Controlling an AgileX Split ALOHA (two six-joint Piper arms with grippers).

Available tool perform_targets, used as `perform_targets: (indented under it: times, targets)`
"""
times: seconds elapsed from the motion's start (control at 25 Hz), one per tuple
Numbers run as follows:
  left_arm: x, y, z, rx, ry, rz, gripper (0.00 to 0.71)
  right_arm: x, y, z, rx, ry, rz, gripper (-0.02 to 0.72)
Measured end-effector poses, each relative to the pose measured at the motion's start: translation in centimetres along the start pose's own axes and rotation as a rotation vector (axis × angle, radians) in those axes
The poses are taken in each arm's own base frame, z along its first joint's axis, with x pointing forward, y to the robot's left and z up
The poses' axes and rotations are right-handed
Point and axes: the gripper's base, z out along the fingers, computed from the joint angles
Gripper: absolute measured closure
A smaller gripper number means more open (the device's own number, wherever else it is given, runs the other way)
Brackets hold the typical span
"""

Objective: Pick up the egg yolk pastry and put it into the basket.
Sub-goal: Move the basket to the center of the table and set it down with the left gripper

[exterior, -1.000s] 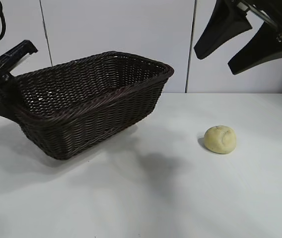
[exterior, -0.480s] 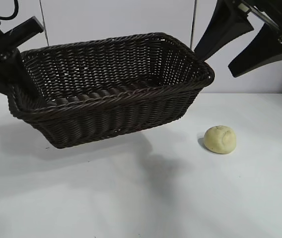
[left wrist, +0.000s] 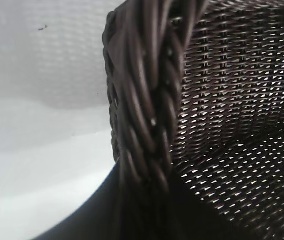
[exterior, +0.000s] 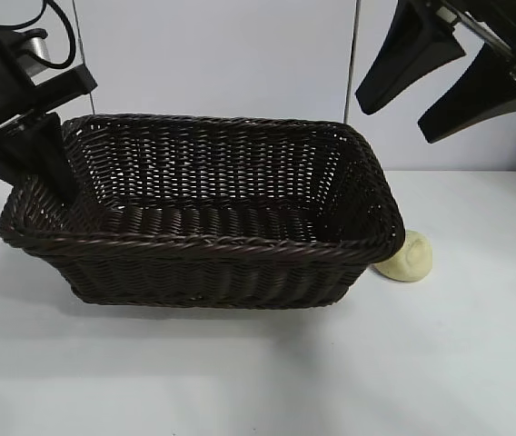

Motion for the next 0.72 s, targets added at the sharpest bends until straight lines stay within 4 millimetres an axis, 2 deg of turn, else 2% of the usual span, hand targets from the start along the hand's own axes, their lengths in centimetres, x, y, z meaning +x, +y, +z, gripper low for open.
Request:
perform_targets:
  times: [0.28,0.72]
  targets:
    - [-0.3,0.7,1.5,-0.004,0.028,0.035,0.613,0.0,0.0,0.0,0.000,0.000,0.000,0.197]
    - [-0.8,0.8,1.5,-0.015,-0.015,0.060,0.613,0.0,0.0,0.0,0.000,0.000,0.000,0.197]
